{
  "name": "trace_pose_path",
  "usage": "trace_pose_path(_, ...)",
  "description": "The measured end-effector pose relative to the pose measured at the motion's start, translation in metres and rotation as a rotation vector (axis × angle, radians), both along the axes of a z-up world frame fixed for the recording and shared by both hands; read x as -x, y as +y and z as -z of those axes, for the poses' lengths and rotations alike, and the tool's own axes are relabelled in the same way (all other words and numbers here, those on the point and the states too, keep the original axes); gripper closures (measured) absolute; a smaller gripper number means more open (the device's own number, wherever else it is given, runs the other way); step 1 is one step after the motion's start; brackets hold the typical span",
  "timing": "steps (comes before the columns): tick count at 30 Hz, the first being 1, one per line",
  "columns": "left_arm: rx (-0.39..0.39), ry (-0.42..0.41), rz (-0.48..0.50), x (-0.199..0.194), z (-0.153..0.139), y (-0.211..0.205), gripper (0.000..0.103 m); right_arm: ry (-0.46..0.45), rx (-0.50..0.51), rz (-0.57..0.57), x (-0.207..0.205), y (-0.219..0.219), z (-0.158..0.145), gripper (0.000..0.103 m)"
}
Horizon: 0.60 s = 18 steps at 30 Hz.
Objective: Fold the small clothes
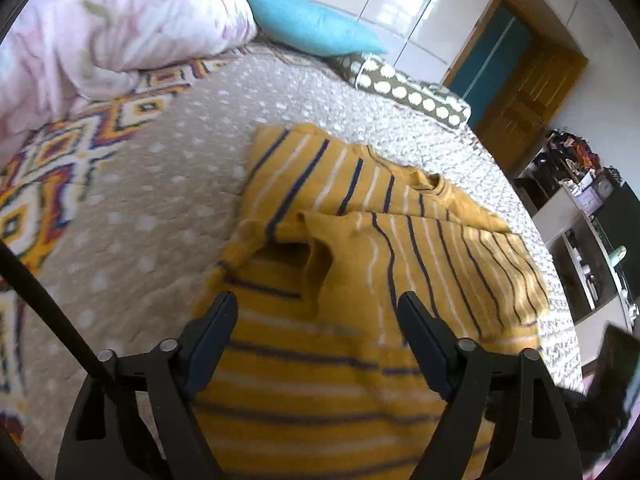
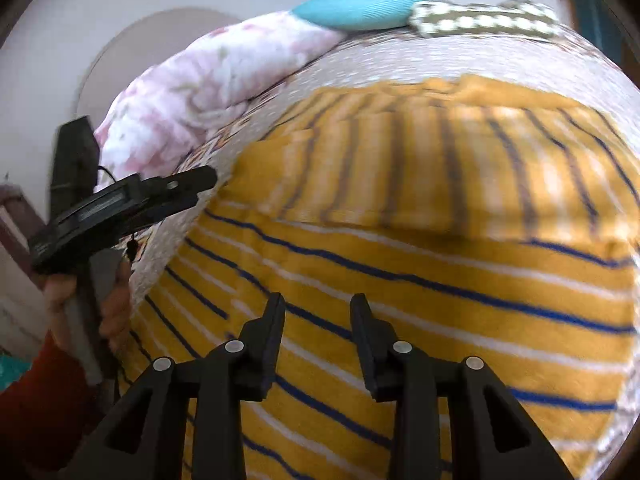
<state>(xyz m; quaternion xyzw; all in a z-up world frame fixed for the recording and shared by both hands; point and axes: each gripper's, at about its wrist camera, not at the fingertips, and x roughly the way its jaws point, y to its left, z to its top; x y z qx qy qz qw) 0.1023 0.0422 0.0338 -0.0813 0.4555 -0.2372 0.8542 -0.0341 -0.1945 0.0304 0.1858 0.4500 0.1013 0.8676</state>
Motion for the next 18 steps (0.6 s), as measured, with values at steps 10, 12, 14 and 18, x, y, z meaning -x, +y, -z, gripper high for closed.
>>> trace_pose_path(10,0.002,-0.101,0.012,-0.004,-0.053,-0.019,0.096,-0.028,-0.023,0.077,0.028,-0.033,0.001,0.066)
trace_pose_path(12,-0.021,-0.147,-0.020,-0.019,-0.072,-0.018,0.096,-0.028,-0.020,0.078,0.028,-0.030,0.003,0.066)
trace_pose_path(14,-0.068,-0.162,-0.050,-0.038,-0.074,-0.018,0.096,-0.031,-0.025,0.085,0.029,-0.030,0.004,0.066)
trace_pose_path(18,-0.227,-0.094,-0.088,-0.083,-0.036,-0.019,0.094,-0.026,-0.029,0.096,0.028,-0.028,0.007,0.065)
